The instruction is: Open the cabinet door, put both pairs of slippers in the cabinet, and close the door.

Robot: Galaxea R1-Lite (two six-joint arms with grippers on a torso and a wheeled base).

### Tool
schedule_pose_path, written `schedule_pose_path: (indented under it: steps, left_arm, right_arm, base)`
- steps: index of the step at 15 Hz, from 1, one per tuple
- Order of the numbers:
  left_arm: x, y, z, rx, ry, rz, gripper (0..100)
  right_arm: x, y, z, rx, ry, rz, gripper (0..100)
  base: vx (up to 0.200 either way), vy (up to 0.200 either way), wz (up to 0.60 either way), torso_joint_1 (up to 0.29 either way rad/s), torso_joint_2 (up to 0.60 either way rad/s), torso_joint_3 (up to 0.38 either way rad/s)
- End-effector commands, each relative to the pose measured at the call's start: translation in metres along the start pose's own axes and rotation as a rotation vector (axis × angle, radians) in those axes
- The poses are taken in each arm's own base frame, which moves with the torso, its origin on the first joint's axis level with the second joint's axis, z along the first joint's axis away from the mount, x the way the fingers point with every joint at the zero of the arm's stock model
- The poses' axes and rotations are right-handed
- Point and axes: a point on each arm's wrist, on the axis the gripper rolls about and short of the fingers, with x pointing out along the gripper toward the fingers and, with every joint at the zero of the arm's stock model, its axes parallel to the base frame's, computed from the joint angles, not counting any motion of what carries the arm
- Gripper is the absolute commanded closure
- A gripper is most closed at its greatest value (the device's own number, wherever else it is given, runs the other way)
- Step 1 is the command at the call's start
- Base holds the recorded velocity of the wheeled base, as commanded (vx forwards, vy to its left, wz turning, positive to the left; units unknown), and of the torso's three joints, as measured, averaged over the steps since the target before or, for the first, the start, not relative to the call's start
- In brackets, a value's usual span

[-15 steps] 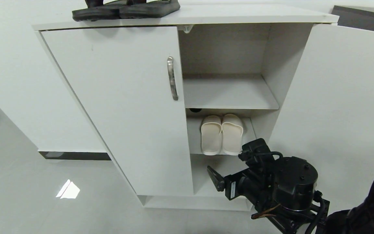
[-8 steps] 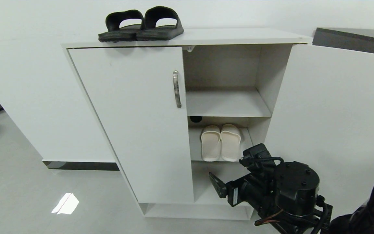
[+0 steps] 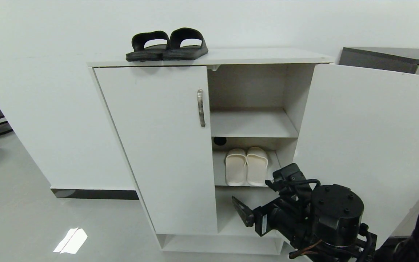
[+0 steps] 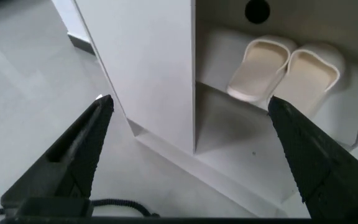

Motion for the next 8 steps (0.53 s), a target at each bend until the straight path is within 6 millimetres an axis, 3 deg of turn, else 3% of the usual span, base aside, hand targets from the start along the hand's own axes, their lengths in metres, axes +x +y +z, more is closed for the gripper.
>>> schedule_pose_path:
  steps: [1,5,8]
  left_arm:
    - [0.000,0.000,0.000,0.000,0.001,0.000,100]
    - [0.000,0.000,0.000,-0.001,0.001,0.000,100]
    - [0.000,0.000,0.000,-0.001,0.001,0.000,100]
  right_arm:
    - [-0.001,0.000,-0.003,0.003,0.011,0.005,0]
    - [-0.008,-0.001,-0.003,0.087,-0.005,0.120,0]
    - [-0.022,-0.014,-0.010,0.090,-0.017,0.262,0]
  base:
    - [0.000,0.000,0.00,0.000,0.00,0.000]
    - [0.000,0.000,0.00,0.000,0.00,0.000]
    - [0.000,0.200,0.00,0.002,0.00,0.004]
